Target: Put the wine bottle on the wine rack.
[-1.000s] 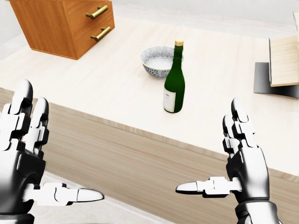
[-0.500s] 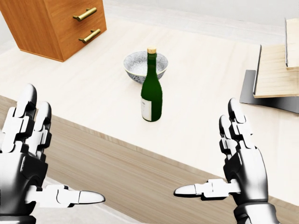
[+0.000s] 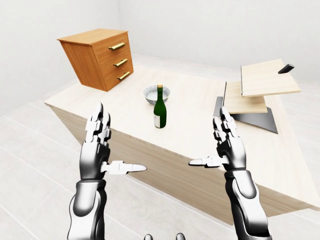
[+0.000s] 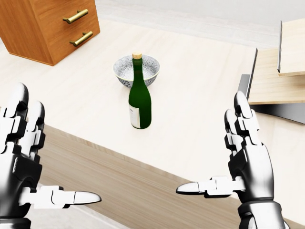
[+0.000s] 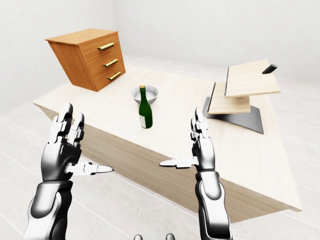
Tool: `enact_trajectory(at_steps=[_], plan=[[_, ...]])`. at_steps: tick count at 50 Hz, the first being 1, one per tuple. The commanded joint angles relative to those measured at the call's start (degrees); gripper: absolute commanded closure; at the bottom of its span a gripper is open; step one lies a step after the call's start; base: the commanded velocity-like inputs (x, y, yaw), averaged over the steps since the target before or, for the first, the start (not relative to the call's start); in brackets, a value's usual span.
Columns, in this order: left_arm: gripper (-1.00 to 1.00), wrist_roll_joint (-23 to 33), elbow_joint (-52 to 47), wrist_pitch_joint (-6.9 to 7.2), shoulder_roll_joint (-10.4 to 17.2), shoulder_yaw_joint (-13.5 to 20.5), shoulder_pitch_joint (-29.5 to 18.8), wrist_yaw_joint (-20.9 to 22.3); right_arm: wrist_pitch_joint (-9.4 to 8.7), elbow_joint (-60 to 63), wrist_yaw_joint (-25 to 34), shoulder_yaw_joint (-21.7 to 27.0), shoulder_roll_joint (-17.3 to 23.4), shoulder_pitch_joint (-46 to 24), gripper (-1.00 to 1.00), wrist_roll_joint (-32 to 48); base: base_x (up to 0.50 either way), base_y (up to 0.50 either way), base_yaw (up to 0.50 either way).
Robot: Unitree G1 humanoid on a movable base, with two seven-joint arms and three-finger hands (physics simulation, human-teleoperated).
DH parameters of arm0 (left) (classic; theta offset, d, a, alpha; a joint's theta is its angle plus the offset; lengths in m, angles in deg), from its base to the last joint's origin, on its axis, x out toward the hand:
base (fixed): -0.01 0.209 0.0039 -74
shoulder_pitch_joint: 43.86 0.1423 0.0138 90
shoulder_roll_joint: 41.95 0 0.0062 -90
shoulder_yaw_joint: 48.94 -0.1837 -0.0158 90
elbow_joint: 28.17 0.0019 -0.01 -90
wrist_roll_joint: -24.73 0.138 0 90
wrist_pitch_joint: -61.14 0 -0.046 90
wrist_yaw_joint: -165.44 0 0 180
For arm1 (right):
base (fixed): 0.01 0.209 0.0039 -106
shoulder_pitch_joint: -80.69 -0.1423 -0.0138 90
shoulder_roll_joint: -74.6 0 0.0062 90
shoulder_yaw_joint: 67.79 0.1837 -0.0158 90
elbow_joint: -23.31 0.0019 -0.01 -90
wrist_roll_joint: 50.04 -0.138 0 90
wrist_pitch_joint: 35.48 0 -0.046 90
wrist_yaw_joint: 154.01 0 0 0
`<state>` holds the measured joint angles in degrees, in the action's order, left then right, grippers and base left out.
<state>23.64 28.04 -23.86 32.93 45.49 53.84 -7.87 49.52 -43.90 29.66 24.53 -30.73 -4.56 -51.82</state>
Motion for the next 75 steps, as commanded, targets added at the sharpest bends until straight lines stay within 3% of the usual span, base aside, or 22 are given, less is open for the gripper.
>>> enact_trajectory(at_steps=[1, 28, 60, 75], plan=[[-1.00, -0.68, -0.47, 0.00, 0.39, 1.84, -1.12, 0.13, 0.00, 0.77, -0.72, 0.37, 0.23, -2.81, -1.00, -0.11, 0.15, 0.07, 0.00], [-1.00, -2.48, 1.23, 0.00, 0.39, 2.82, -1.39, 0.66, 0.00, -0.58, -1.54, 1.77, 1.44, -10.16, -1.00, -2.69, 0.14, 0.07, 0.00], [-1.00, -2.32, -0.09, 0.00, -0.03, 2.44, -0.84, 0.55, 0.00, -1.25, -2.61, 1.94, 1.18, -10.40, -1.00, -3.67, 0.27, 0.13, 0.00], [-1.00, -2.15, -0.07, 0.00, 0.06, 2.00, -0.38, 0.66, 0.00, -2.57, -2.41, 1.49, 1.44, -10.15, -1.00, -3.14, 0.19, -0.24, 0.00]])
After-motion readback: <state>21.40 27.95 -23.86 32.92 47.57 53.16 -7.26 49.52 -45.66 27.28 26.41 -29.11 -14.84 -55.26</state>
